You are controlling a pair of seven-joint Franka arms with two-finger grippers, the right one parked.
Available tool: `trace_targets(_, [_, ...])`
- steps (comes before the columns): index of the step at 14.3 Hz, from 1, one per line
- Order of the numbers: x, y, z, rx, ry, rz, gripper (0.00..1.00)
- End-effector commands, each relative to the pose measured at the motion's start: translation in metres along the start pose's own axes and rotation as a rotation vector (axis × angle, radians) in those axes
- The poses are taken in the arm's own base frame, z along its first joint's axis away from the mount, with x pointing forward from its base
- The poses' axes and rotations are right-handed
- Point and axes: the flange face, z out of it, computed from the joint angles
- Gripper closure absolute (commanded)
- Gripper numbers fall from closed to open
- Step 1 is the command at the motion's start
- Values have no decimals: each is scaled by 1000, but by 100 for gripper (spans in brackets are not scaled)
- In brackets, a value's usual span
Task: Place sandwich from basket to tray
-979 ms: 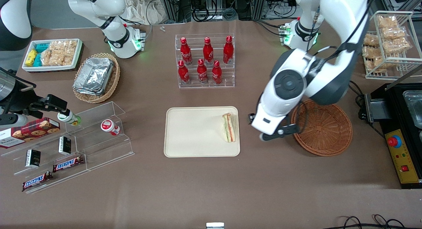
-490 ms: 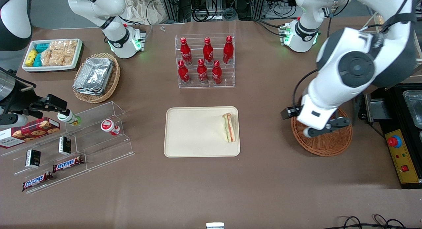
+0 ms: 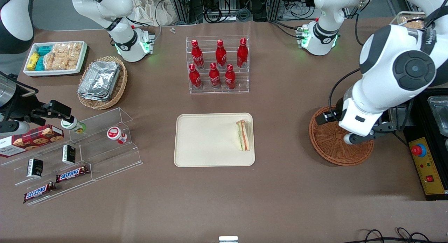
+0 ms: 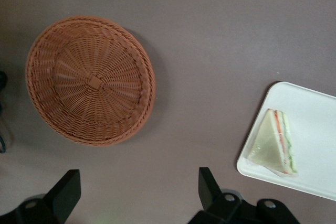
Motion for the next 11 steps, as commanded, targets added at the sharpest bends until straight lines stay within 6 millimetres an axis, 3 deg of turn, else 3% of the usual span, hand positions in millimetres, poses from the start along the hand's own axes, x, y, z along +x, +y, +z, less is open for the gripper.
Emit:
trace_targets(1, [3,-38,-7,-33,-16,33,1])
trace_targets(8, [20,-123,-9,-50,-14,122,1])
trace_targets(11, [26,-131,-16,-48,-5,116,0])
